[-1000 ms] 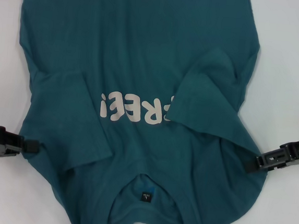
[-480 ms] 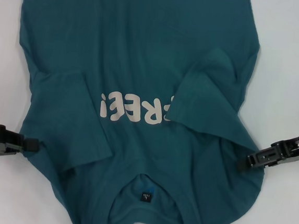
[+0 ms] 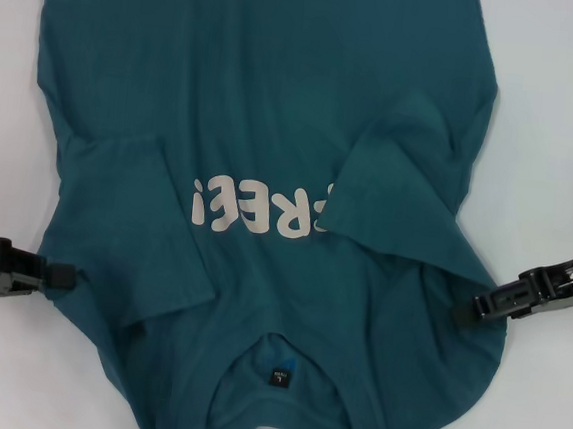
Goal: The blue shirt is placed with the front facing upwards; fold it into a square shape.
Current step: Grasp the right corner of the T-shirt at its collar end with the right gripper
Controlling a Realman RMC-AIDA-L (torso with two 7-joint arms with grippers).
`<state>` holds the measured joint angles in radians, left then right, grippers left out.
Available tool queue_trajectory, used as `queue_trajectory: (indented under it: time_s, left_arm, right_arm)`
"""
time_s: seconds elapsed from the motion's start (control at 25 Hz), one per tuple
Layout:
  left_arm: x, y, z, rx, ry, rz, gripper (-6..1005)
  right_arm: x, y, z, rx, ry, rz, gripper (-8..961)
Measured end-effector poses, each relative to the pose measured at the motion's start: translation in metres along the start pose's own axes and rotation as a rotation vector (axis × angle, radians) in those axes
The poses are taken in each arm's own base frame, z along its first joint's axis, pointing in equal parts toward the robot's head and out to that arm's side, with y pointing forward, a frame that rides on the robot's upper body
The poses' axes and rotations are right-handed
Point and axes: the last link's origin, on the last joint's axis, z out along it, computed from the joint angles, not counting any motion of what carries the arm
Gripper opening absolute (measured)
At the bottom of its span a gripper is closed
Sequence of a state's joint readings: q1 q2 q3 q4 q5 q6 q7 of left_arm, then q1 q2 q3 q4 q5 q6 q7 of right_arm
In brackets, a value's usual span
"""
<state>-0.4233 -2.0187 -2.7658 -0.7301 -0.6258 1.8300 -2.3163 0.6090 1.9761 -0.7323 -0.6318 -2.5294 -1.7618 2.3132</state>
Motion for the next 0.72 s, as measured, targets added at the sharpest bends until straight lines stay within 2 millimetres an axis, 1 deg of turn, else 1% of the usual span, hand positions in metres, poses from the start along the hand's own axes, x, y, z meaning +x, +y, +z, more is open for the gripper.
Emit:
queue_trajectory:
  time_s: [0.32, 0.56, 0.72]
  left_arm:
    - [-0.0015, -0.0009, -0.0005, 0.0, 0.0, -0.004, 3]
    - [-0.0017, -0.0002, -0.0004, -0.003, -0.003, -0.003, 3]
    - [-0.0015, 0.0, -0.0003, -0.004, -0.004, -0.003, 3]
  right_arm:
    - [0.0001, 0.0002, -0.0036, 0.005, 0.005, 0.0, 755]
    - [0.0009, -0.0002, -0.0036, 0.007, 0.009, 0.002, 518]
    - [0.003, -0.0013, -0.0033, 0.008, 0.015, 0.006, 324]
